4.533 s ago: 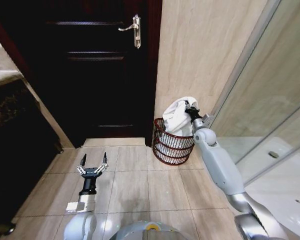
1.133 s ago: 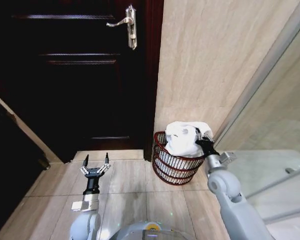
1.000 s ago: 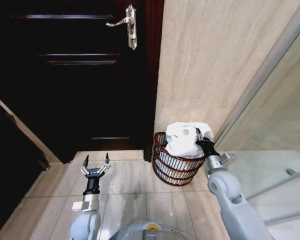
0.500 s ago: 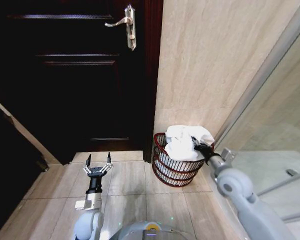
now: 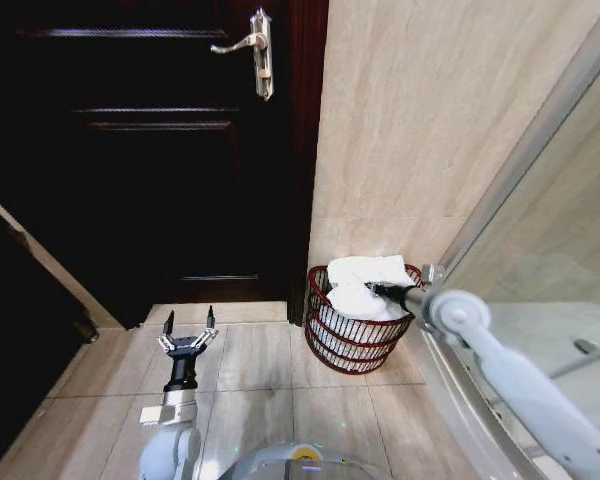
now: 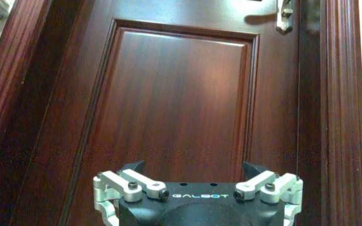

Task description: Discard the used towel into the hamper.

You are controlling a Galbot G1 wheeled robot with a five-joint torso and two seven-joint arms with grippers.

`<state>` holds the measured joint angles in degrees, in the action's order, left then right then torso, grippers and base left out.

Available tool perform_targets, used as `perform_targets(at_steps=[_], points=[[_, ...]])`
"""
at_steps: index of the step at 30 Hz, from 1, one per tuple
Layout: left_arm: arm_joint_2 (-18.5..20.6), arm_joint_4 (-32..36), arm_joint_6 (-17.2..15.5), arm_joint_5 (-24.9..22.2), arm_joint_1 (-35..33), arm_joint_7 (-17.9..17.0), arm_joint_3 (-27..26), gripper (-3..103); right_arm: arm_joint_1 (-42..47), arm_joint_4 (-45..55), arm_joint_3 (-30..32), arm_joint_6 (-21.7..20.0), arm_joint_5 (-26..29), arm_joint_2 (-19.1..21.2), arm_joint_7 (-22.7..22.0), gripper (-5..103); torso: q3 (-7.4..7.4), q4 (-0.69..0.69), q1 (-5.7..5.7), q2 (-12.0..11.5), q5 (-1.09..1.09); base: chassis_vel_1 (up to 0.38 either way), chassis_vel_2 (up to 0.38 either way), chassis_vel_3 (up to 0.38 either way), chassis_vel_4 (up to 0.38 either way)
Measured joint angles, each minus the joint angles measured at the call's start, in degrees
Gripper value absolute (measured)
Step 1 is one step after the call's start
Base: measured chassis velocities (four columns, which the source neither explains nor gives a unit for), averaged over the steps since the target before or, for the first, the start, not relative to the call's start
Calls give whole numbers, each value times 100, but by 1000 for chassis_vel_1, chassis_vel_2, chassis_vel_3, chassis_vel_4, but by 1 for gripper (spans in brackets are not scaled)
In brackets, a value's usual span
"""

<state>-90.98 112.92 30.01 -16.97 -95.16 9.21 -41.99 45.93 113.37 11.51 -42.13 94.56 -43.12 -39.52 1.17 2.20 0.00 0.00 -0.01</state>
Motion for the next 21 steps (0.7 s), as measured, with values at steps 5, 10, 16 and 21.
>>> perform_targets(at_steps=[5, 10, 16, 21], points=[[6, -40, 4, -20, 8, -6, -9, 100, -317, -250, -263, -10, 243, 50, -46, 8, 0, 0, 0, 0, 1, 0, 0, 0, 0], [-5, -88, 9, -20, 31, -9, -14, 100, -491, -510, -525, -8, 348, -28, -88, 8, 0, 0, 0, 0, 0, 0, 0, 0, 0], [0, -88, 8, -58, 35, -17, -46, 100, -546, -887, -752, 46, -133, -291, -30, 8, 0, 0, 0, 0, 1, 0, 0, 0, 0], [31, -95, -9, -123, 42, -40, -52, 100, -546, -837, -707, 108, -379, -389, -73, 5, 0, 0, 0, 0, 2, 0, 0, 0, 0]])
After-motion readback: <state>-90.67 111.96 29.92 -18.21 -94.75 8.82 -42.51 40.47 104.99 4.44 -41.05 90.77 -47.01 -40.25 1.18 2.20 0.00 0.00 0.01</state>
